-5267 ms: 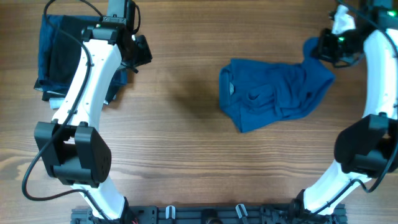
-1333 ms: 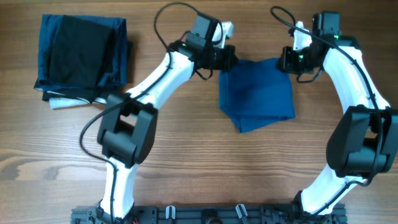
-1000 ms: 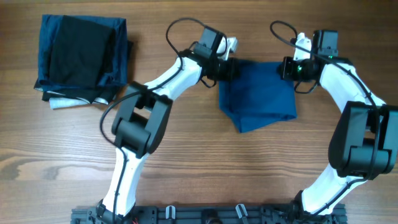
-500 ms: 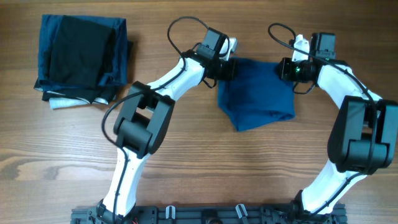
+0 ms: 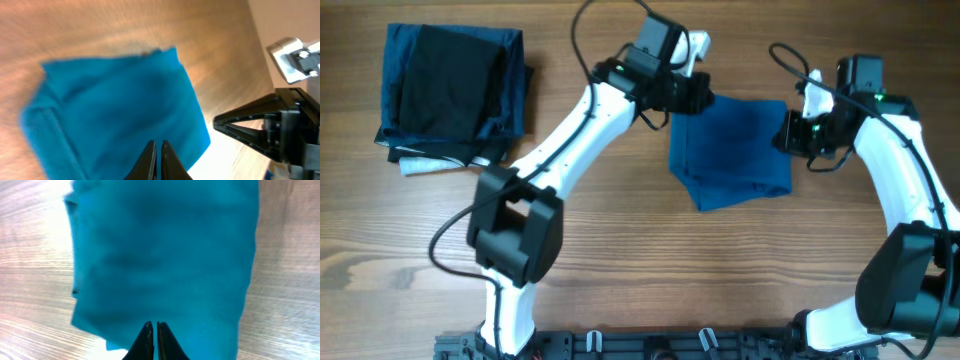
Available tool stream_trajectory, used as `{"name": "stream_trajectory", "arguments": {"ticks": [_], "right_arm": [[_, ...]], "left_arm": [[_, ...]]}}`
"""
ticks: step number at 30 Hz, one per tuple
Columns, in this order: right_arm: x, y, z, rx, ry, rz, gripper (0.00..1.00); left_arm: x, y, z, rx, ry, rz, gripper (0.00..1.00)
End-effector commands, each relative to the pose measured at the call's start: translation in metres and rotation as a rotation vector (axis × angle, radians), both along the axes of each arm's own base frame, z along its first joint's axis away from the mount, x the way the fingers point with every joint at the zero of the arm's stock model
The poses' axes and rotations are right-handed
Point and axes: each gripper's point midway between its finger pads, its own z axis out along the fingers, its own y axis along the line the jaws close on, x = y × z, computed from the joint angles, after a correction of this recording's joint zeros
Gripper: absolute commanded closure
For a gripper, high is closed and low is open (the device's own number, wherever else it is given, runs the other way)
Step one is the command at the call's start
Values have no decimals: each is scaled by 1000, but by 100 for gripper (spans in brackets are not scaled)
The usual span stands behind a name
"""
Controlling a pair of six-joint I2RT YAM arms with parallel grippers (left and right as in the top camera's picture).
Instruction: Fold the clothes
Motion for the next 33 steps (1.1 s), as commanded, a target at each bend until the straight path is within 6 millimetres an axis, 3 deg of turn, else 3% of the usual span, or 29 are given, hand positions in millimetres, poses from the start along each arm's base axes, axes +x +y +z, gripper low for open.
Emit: {"name": "stream_trajectory", "arguments": {"ticks": [1,6,9,11,14,17,20,27,29,33], "right_arm": [[-23,4,-42,24,95,-64,96],[-55,6,-94,26,142,-120,93],[-68,-3,-114,-25,165,-184,93],[-73,-7,-120,-46,174,-207,94],[-71,-7,-119,-43,166,-208,96],[-59,1,-105,6,143,-191,96],[-28,16,-59,100,41,-104,96],[40,10,34,52,-241,19,96],[54,4,42,21,-303,4,96],[70,-15,32,-72,-321,-61,96]], "left_arm": [[-30,-24,-39,8,114,-87,95],[-63,-40,-94,94,234,-143,96],[-72,-37,-119,162,268,-143,96],[-73,-33,-131,203,274,-130,96],[-71,-32,-131,208,249,-142,96],[-65,-31,-117,189,216,-142,96],[-57,-28,-87,154,171,-128,96],[-56,-29,-11,70,47,-127,96],[-56,-29,-10,69,47,-126,96],[-59,-27,-28,98,88,-127,96]]}}
